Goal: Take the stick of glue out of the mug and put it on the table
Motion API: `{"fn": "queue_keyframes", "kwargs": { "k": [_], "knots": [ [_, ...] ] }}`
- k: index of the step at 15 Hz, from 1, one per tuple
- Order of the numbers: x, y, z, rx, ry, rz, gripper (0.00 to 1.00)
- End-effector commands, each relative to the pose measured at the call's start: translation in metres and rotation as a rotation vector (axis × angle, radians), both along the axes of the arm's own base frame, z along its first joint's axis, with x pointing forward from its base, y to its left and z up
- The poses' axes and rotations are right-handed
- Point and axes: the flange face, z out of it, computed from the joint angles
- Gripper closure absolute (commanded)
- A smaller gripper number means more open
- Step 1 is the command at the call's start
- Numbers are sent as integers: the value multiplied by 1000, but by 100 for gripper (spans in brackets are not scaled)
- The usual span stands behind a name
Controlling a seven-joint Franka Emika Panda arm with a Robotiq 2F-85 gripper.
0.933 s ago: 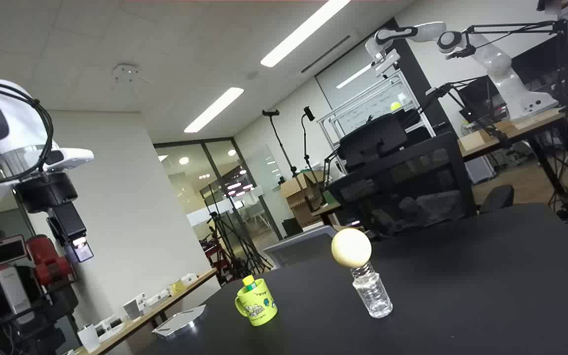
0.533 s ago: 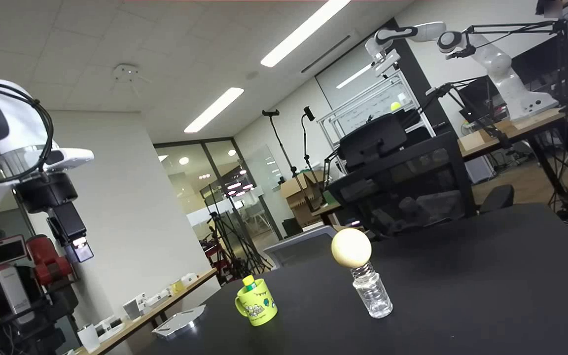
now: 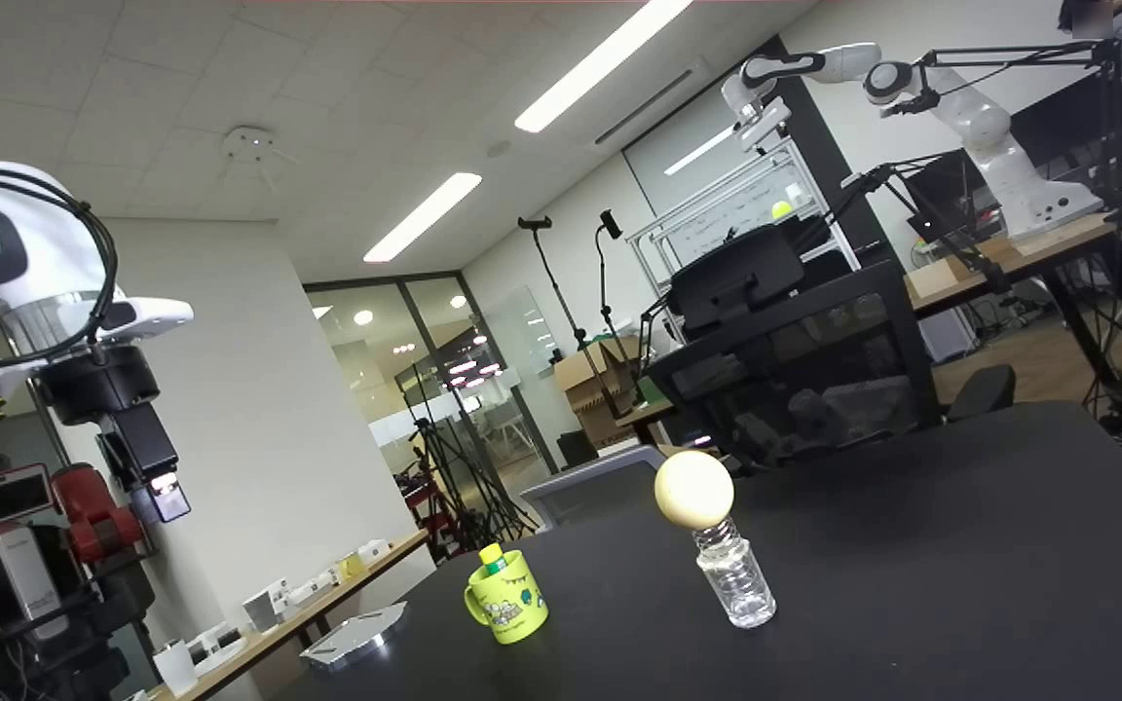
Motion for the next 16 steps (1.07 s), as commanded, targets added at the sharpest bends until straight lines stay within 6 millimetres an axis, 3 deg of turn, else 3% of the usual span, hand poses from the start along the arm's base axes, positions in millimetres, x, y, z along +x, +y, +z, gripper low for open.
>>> {"fn": "queue_keyframes", "kwargs": {
  "k": [1, 7, 16],
  "knots": [
    [39, -4, -20, 28, 14, 92, 0],
    [122, -10, -81, 15, 41, 192, 0],
    [280, 21, -152, -156, -6, 242, 0]
  ]
}}
